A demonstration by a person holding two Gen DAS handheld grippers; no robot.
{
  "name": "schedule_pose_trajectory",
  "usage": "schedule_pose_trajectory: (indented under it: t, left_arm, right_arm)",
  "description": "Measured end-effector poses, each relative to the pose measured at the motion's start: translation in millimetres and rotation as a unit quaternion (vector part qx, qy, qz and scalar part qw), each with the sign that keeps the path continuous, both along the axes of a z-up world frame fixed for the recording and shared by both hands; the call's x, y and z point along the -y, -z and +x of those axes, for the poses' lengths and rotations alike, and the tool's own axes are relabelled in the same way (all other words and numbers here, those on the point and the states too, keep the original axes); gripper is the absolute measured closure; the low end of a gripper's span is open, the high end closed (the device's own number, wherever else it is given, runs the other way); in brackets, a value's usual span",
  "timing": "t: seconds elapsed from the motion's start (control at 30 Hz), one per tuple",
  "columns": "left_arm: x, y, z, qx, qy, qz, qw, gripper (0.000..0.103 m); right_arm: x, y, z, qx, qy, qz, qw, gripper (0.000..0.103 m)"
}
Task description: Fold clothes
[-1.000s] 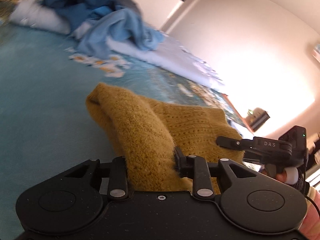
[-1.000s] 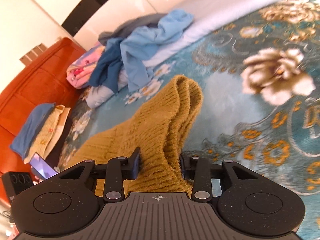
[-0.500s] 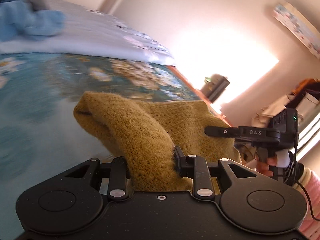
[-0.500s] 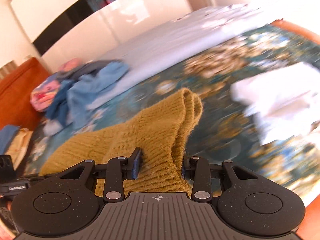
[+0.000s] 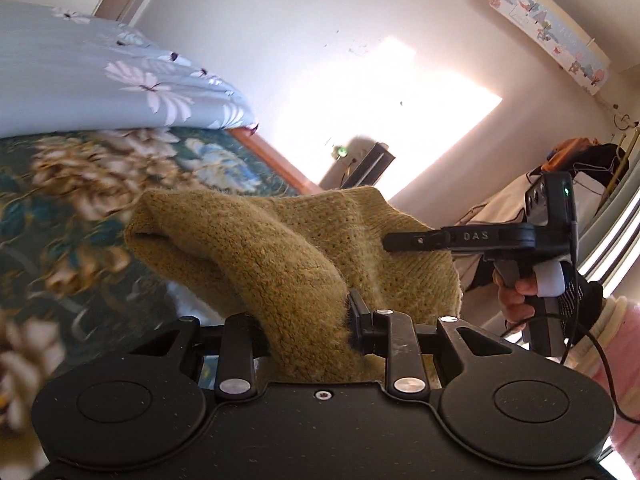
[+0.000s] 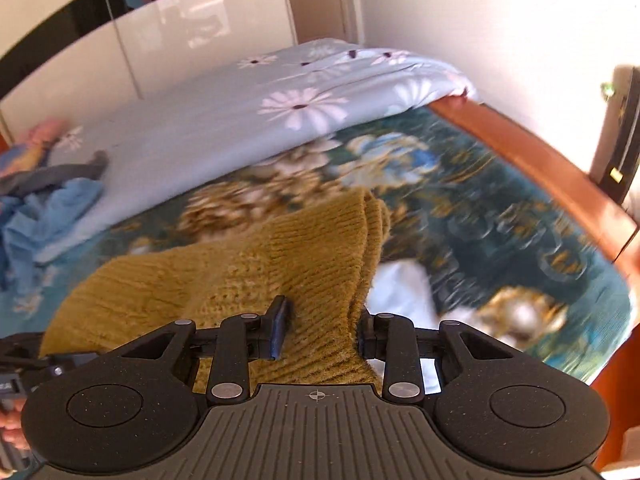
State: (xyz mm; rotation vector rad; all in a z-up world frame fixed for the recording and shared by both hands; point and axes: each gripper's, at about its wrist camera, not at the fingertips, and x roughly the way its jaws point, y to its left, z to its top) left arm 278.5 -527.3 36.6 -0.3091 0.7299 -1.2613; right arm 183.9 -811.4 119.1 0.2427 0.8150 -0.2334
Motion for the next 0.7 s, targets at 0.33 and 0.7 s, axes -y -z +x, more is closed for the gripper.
schedule_pose_trajectory:
  t: [0.33, 0.7]
  left_arm:
    - [31.0, 72.7, 7.7, 0.001, -0.036, 0.01, 0.9993, 0.074]
    - [13.2, 80.0, 6.8, -0.018, -0.046, 0.059, 0.997, 0.066]
  right_arm:
    - [53.9, 82.7, 28.9, -0.037, 0.04, -0.005, 0.999, 0.088]
    - [33.0, 61.2, -35.7, 0.045, 0.085, 0.026, 0.995, 0.086]
